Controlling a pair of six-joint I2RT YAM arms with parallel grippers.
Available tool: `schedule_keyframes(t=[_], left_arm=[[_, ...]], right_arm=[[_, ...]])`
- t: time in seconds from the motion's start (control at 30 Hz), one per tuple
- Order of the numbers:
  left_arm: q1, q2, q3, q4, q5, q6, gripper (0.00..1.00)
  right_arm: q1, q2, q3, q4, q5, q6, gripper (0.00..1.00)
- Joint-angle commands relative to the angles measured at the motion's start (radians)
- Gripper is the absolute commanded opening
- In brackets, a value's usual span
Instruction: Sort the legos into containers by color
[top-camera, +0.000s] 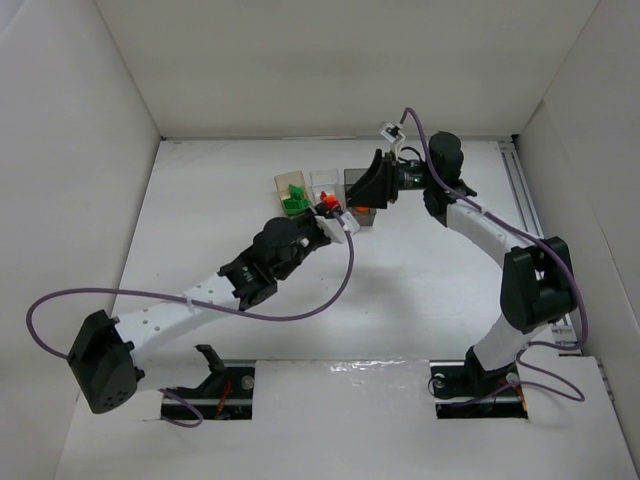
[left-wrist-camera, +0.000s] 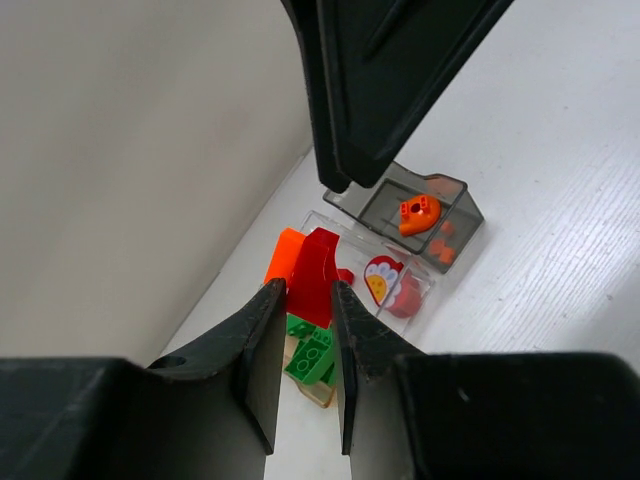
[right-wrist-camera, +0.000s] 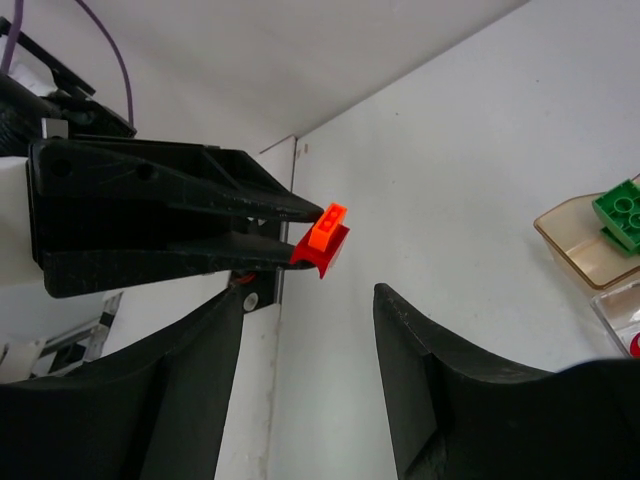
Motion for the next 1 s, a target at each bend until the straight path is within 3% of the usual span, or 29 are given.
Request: schedule_keyframes(t=[0.0, 0.97], left_arm=[[-0.005, 0.005, 0.056, 0.007, 0.025, -0.036, 0.00], [-0.005, 0.074, 0.115, -0.018, -0.018, -0.087, 0.00]], right_arm=[[0.010, -0.001, 0.032, 0.083, 0.033, 0.027, 0.60], [0.068, 0.037, 0.042, 0.020, 0.070, -0.026, 0.57]])
